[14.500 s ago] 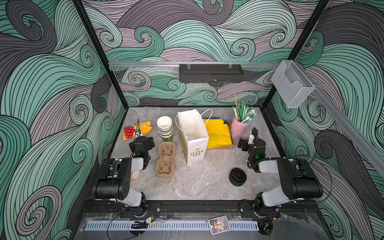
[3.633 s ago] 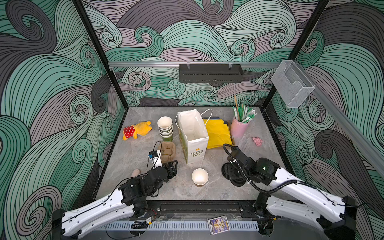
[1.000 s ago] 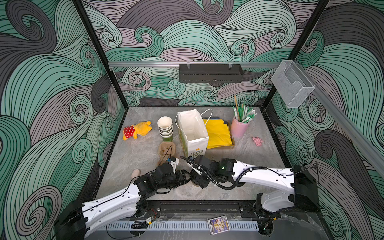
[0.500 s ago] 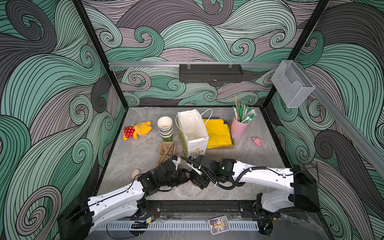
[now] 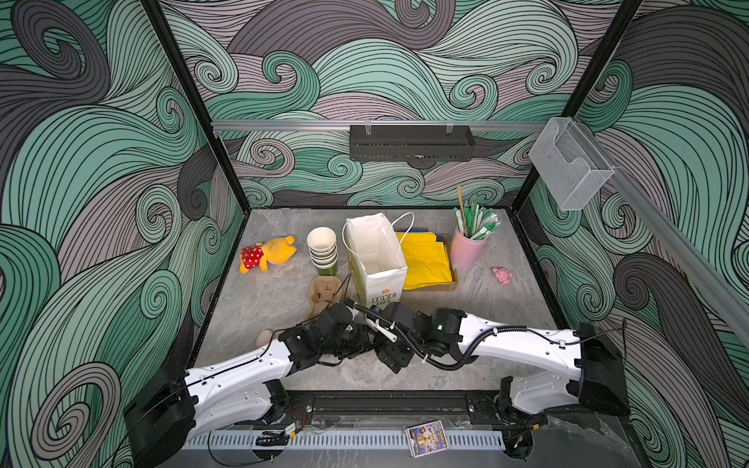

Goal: Pack the takeout coffee
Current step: 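Press the lid onto the cup with the right gripper while the left holds the cup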

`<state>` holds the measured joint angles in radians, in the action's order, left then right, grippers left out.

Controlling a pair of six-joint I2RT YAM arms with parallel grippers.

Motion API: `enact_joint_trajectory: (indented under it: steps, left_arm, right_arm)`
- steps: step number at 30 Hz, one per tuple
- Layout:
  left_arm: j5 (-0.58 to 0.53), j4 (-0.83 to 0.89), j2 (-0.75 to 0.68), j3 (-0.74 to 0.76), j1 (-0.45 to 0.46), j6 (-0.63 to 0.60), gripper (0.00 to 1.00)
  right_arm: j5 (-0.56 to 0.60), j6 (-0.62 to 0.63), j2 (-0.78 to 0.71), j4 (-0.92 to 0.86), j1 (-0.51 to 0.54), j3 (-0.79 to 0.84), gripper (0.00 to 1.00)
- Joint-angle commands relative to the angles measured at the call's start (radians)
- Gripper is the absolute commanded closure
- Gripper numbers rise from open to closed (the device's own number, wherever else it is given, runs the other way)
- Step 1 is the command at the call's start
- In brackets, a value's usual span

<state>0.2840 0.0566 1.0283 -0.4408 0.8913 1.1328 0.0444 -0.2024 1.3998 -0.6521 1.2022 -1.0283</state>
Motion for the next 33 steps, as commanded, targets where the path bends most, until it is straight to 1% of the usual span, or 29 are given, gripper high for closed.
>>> enact_joint_trajectory:
  steps: [1,4,6,7,9,11,13,15,17,19,23,28,33]
  left_arm:
    - [0.019,0.140,0.043,-0.017,-0.006,-0.051,0.54]
    - [0.025,0.144,0.054,-0.022,-0.006,-0.055,0.55]
    - [0.024,0.146,0.053,-0.022,-0.008,-0.054,0.55]
    - [0.025,0.147,0.051,-0.022,-0.008,-0.055,0.55]
    - [0.023,0.149,0.045,-0.020,-0.008,-0.052,0.55]
    - [0.020,0.146,0.040,-0.016,-0.008,-0.051,0.55]
    - [0.018,0.145,0.041,-0.015,-0.007,-0.049,0.55]
    - [0.020,0.146,0.042,-0.017,-0.009,-0.053,0.55]
    - [0.023,0.150,0.045,-0.021,-0.012,-0.058,0.56]
    - [0.026,0.155,0.047,-0.025,-0.011,-0.063,0.56]
    - [0.024,0.164,0.050,-0.029,-0.012,-0.065,0.56]
    - [0.016,0.176,0.044,-0.027,-0.012,-0.059,0.57]
    - [0.010,0.179,0.039,-0.025,-0.012,-0.059,0.57]
  right_arm:
    - [0.008,-0.013,-0.083,0.005,0.000,-0.026,0.08]
    - [0.040,-0.056,-0.162,0.023,-0.008,-0.010,0.08]
    - [0.081,-0.128,-0.222,0.028,-0.024,0.018,0.10]
    - [0.096,-0.184,-0.262,0.031,-0.039,0.043,0.12]
    - [0.117,-0.314,-0.338,0.025,-0.069,0.103,0.18]
    - [0.112,-0.449,-0.411,0.013,-0.099,0.170,0.27]
    - [0.071,-0.567,-0.469,0.016,-0.130,0.238,0.35]
    - [0.007,-0.632,-0.493,0.044,-0.150,0.290,0.40]
    - [-0.062,-0.661,-0.495,0.094,-0.151,0.326,0.42]
    - [-0.100,-0.673,-0.483,0.120,-0.151,0.344,0.45]
    - [-0.123,-0.675,-0.439,0.131,-0.157,0.355,0.55]
    - [-0.173,-0.672,-0.375,0.202,-0.162,0.364,0.59]
    - [-0.179,-0.674,-0.354,0.211,-0.169,0.370,0.64]
